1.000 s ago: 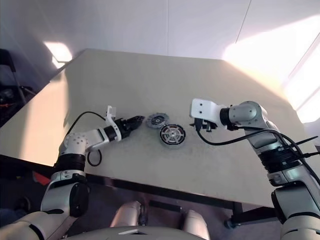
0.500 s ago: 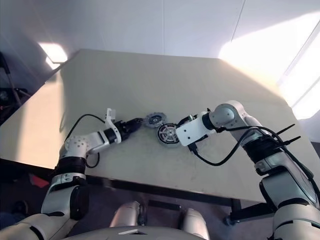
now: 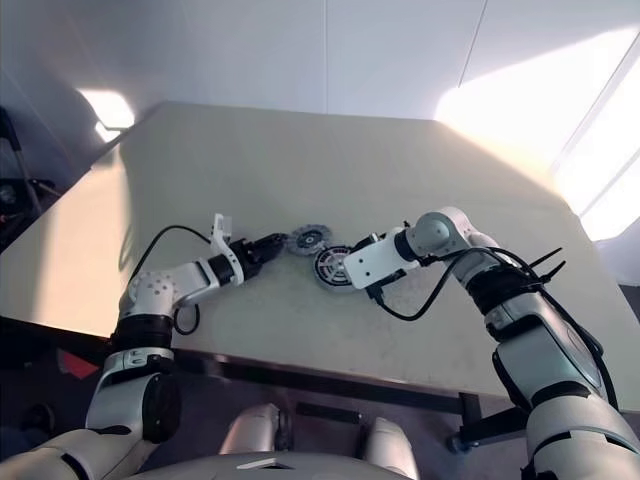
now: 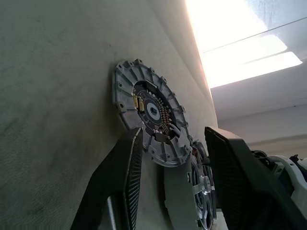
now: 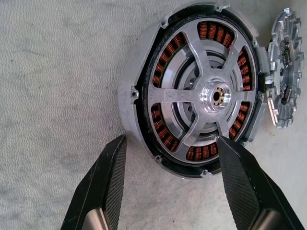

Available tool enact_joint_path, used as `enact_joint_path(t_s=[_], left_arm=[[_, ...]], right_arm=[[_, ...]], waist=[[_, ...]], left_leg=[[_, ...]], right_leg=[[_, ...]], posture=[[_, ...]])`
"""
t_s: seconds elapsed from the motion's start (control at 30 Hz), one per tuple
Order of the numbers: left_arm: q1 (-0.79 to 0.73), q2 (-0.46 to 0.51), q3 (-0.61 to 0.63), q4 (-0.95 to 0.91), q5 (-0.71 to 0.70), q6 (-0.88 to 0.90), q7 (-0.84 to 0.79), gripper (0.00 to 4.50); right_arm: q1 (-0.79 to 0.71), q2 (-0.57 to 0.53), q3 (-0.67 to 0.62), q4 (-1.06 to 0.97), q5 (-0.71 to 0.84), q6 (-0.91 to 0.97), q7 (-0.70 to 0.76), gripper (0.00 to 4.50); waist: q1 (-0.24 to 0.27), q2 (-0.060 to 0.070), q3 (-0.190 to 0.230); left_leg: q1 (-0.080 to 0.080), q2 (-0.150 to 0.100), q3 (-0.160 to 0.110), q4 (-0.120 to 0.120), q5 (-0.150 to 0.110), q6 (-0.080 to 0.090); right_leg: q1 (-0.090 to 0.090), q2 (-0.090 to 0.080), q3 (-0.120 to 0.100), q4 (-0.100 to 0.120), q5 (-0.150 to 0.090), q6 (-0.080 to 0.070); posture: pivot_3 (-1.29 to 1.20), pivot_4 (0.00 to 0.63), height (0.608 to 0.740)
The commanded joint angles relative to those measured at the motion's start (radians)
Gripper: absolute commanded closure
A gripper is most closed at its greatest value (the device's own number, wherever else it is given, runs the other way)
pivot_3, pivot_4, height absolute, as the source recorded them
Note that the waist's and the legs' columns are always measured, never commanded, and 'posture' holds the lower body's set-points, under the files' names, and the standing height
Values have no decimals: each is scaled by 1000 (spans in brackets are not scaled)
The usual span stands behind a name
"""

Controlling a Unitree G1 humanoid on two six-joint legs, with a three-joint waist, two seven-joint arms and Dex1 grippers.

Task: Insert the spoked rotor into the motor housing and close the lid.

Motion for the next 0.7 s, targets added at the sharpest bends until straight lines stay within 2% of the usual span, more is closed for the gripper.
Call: enact_joint_path(t_s=[0.03, 0.07, 0.23, 0.33, 0.43, 0.63, 0.7], left_arm=[[-5, -5, 6, -44, -23, 6, 6, 2305], [-8, -6, 6, -42, -22, 5, 7, 2305], [-17, -4, 5, -31, -17, -1, 8, 2305], [-20, -1, 4, -22, -12, -6, 5, 2305], [-25, 2, 2, -15, -8, -10, 2, 2305], [-24, 1, -2, -13, -5, -17, 1, 2305], [-19, -2, -3, -20, -6, -16, 3, 2305]], right_arm=[[-5, -14, 11, 19, -22, -12, 24, 1569], [2, -15, 12, 9, -17, -18, 33, 1781], [36, -25, 9, -44, 7, -13, 78, 3495], [59, -29, 2, -87, 17, 4, 92, 4379], [88, -31, -11, -148, 36, 65, 114, 4470], [162, -23, -48, -353, 136, 308, 210, 4470], [177, -3, -63, -429, 177, 448, 234, 4470]], waist=[[1, 0, 0], [1, 0, 0], [-1, -1, 0], [0, -1, 0], [-1, -1, 0], [1, -1, 0], [1, -1, 0]], left_leg=[[1, 0, 0, 0, 0, 0], [1, 0, 0, 0, 0, 0], [3, 0, 0, -1, 0, 0], [3, 0, 0, -3, 0, 0], [2, 0, 0, -3, 0, 0], [1, 0, 0, -5, 0, 0], [1, 0, 0, -6, 0, 0]], right_leg=[[1, 0, 0, 0, 0, 0], [2, 0, 0, 0, 0, 0], [2, 0, 1, -1, 0, 0], [2, 0, 1, -1, 0, 0], [0, 0, 1, -2, 0, 0], [0, 0, 0, -4, 0, 0], [0, 0, 0, -5, 0, 0]], posture=[[0, 0, 740], [0, 0, 740], [0, 0, 740], [0, 0, 740], [0, 0, 740], [0, 0, 740], [0, 0, 740]])
